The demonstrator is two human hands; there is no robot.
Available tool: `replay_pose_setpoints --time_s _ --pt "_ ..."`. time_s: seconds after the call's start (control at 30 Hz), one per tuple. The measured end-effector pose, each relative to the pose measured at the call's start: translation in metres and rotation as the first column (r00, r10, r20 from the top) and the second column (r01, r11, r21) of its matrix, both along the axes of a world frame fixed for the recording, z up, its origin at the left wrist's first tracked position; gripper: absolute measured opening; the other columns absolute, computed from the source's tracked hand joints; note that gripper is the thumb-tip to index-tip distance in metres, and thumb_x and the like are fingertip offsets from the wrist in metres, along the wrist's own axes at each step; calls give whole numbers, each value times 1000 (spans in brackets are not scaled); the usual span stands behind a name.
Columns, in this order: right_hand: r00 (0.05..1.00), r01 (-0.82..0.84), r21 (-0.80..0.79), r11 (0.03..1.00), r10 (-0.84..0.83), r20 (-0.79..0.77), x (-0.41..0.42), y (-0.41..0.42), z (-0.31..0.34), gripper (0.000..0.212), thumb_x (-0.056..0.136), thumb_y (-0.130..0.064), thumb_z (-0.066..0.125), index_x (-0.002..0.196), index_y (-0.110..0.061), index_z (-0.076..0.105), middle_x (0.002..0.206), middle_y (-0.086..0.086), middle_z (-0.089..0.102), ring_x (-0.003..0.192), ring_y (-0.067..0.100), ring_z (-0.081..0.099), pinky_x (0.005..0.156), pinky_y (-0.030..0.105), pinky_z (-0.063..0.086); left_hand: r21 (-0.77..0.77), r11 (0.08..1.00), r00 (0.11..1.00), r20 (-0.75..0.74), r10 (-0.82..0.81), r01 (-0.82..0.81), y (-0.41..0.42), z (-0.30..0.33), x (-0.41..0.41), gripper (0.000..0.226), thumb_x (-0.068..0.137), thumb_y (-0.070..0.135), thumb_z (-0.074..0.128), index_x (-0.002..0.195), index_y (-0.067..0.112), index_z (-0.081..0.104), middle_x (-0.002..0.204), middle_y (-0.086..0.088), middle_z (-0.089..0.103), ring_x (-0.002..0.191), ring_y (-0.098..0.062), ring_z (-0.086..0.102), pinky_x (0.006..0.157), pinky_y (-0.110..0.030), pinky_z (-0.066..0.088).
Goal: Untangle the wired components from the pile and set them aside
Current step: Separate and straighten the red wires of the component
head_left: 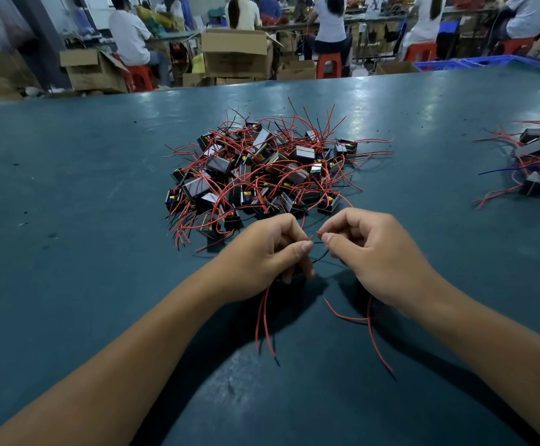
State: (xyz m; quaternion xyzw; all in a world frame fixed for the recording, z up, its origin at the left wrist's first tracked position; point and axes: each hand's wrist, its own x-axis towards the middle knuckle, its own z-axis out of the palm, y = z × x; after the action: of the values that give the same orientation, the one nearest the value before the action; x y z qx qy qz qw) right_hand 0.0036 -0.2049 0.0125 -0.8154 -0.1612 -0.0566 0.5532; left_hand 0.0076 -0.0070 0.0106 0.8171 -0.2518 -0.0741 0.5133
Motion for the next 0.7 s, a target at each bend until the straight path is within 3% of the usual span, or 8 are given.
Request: replay_pose_setpoints --time_s 0.13,0.33,0.7 --pt "999 16 89 996 -13 -36 0 2 -1 13 90 -13 66 79 -19 69 60 -2 59 57 13 47 56 32 39 -146 985 995 -64 83 -92 -16 -6 -3 13 101 12 55 92 3 53 81 -13 76 52 -13 58 53 -21 47" --pt "998 19 120 993 -11 -60 3 -1 -2 14 92 -17 66 78 -19 70 52 -12 50 48 4 38 46 15 31 -308 927 969 -186 164 -216 -21 -9 -4 10 97 12 61 92 3 62 81 -13 76 55 -17 62 55 -24 50" --pt "1000 19 146 989 -15 -25 4 0 -2 14 92 -16 69 78 -17 72 47 -16 47 44 0 37 45 9 29 -325 917 961 -222 162 -230 -22 -12 -3 10 99 6 58 98 -3 62 87 -14 77 62 -20 68 67 -28 57"
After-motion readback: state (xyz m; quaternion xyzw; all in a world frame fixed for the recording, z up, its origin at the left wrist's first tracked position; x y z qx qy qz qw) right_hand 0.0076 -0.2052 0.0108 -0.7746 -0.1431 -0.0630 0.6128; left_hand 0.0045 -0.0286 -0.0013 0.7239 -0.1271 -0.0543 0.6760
